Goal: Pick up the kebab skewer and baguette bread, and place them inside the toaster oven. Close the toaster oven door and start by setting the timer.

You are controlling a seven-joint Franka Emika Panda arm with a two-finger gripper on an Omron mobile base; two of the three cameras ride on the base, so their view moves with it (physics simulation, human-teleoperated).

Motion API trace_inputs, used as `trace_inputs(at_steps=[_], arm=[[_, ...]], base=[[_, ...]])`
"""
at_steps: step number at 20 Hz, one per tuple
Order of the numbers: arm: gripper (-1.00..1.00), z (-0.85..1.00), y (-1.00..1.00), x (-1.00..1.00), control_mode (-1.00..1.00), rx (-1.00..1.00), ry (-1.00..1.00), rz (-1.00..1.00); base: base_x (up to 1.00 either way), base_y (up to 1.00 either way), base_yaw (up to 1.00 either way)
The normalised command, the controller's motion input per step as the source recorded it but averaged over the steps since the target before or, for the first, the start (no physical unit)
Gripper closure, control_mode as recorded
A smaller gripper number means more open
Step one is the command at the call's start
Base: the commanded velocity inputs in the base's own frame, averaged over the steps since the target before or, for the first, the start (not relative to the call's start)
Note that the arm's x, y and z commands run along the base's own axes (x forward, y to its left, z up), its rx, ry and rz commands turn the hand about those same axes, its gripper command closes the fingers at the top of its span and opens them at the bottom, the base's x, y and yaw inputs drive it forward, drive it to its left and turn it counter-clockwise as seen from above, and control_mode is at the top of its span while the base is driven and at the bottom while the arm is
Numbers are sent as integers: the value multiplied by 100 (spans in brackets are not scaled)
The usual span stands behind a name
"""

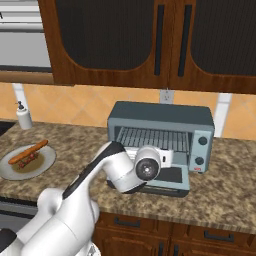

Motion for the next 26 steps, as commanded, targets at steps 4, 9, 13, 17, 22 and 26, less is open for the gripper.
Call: trace_inputs(at_steps=[4, 9, 13, 17, 22, 26], arm=[[-100, -7, -7, 21, -100, 4, 0, 0], [-100, -3, -23, 25, -100, 0, 0, 0], [-100, -9, -20, 17, -100, 0, 0, 0], [-100, -18, -4, 17, -100, 0, 0, 0], [-100, -9, 9, 31, -100, 0, 0, 0], [-100, 0, 19, 42, -100, 0, 0, 0]], base=[[0, 0, 0], [0, 0, 0], [0, 0, 0], [0, 0, 0], [0, 0, 0], [0, 0, 0]])
